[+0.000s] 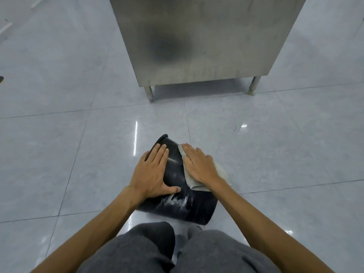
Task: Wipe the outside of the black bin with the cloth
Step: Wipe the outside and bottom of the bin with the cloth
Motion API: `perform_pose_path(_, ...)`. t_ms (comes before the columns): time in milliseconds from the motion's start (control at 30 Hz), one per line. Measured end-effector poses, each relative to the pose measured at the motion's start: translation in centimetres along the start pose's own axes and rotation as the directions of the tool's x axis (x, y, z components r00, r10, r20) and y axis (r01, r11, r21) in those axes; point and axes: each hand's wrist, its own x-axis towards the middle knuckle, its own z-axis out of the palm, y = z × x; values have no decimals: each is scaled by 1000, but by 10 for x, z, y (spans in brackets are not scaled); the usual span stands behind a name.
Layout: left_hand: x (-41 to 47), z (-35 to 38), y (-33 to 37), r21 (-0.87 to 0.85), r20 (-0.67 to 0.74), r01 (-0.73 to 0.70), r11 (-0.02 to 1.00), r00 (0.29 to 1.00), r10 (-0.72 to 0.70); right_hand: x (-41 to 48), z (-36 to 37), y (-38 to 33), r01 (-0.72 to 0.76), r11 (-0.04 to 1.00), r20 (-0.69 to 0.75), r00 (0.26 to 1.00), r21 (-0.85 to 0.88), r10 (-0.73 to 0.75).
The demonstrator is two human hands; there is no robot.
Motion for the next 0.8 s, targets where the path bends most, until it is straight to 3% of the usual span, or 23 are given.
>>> perform_pose_path(167, 0, -8, 11, 27, 107, 104, 994, 989, -106, 13, -4, 4, 31, 1000, 66, 997, 2, -31)
perform_pose_path(400, 38, -31, 16, 9, 259, 154, 988, 954, -151, -40, 10, 7, 32, 993, -140, 989, -111, -48)
perform_pose_path(567, 18, -25, 22, 0, 222, 225, 974, 950, -219, -46, 15, 14, 24, 996, -237, 970, -85, -44)
perform_pose_path(700, -1, -19, 18, 17, 120, 136, 991, 983, -137, -21, -1, 20, 82, 994, -117, 989, -70, -90)
perform_pose_path(800, -17, -17, 8, 39, 153, -17, 999, 988, 10, -12, -7, 22, 113, 992, -34, 993, -64, -116)
